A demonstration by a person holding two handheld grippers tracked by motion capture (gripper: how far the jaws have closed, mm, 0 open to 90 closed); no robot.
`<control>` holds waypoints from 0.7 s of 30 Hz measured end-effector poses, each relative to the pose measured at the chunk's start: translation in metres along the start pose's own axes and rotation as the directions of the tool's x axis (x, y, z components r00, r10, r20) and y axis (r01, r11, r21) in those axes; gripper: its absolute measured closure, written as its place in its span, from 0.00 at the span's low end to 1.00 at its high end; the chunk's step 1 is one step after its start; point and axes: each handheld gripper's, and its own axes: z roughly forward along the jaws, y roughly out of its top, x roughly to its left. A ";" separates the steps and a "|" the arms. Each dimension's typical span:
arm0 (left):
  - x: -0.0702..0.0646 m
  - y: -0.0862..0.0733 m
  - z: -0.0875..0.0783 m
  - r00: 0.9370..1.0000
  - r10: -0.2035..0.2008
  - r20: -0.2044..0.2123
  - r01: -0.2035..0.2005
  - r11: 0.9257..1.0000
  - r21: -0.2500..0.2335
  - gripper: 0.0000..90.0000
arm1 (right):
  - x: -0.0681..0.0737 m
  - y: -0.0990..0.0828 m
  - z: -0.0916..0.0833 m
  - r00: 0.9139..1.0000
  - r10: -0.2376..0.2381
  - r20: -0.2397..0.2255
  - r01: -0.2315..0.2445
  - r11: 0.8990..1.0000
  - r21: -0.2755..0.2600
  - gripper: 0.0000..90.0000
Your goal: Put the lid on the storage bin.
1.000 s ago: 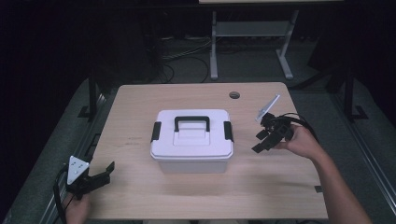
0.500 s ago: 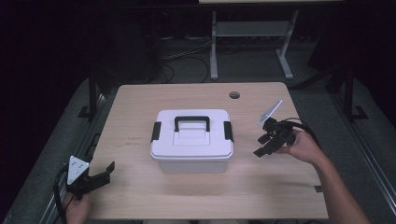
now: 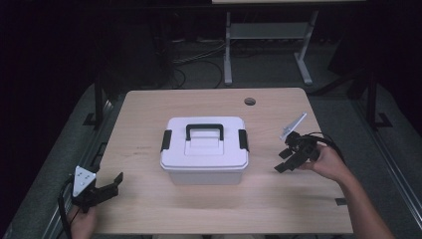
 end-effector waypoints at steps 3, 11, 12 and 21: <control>-0.001 0.000 0.000 1.000 0.001 0.003 -0.001 1.000 0.002 0.17 | 0.000 -0.005 0.000 1.000 0.009 -0.002 -0.009 1.000 -0.005 0.39; 0.000 0.000 0.000 1.000 0.002 0.002 -0.002 1.000 0.004 0.17 | -0.001 -0.019 0.002 1.000 0.030 -0.007 -0.030 0.999 -0.014 0.39; -0.001 0.000 0.000 1.000 0.001 0.002 -0.001 1.000 0.002 0.17 | -0.001 -0.021 0.002 0.999 0.033 -0.008 -0.033 0.999 -0.017 0.39; -0.001 0.000 0.000 1.000 0.002 0.002 -0.002 1.000 0.003 0.17 | 0.002 -0.034 0.004 0.999 0.048 -0.015 -0.048 0.998 -0.031 0.38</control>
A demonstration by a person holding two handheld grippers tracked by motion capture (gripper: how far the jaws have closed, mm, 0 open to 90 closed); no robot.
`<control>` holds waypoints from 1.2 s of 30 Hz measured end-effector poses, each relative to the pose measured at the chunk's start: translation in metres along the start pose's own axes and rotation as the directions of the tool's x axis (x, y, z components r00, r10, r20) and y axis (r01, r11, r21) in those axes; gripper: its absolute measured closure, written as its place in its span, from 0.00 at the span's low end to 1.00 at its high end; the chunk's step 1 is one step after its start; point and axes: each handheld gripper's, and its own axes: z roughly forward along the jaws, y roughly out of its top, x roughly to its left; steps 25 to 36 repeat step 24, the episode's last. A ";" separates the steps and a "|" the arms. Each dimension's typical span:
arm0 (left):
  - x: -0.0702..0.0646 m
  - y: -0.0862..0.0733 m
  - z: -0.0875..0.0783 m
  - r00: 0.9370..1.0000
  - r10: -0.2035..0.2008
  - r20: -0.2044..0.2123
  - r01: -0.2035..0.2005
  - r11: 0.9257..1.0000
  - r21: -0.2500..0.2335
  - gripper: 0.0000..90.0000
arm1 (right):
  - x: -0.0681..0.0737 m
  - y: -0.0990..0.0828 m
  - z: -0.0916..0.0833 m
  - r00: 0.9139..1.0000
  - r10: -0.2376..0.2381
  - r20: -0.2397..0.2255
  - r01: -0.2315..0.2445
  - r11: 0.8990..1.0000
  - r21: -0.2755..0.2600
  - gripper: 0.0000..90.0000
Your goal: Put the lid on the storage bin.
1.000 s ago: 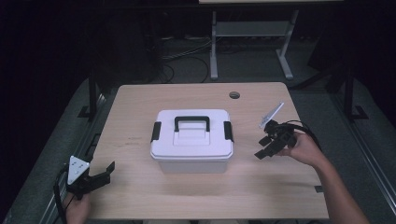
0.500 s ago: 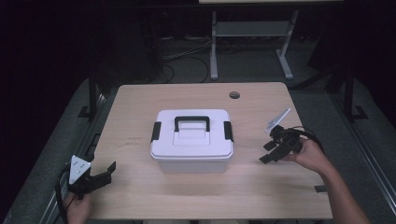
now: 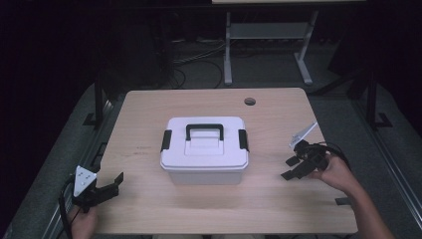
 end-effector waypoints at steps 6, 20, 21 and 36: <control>0.000 0.000 0.000 1.000 0.000 -0.001 0.000 1.000 -0.002 0.17 | 0.001 -0.008 0.001 1.000 0.014 -0.003 -0.014 1.000 -0.005 0.38; -0.001 0.000 0.001 1.000 0.007 0.001 -0.007 1.000 0.002 0.17 | 0.006 -0.025 0.001 1.000 0.022 -0.007 -0.022 0.999 -0.037 0.38; -0.001 0.000 0.001 1.000 0.006 0.001 -0.006 1.000 0.001 0.17 | 0.006 -0.026 0.001 1.000 0.023 -0.008 -0.023 0.999 -0.038 0.38; -0.001 0.000 0.001 1.000 0.005 0.002 -0.005 1.000 0.001 0.17 | 0.008 -0.029 -0.001 1.000 0.025 -0.008 -0.026 0.999 -0.043 0.38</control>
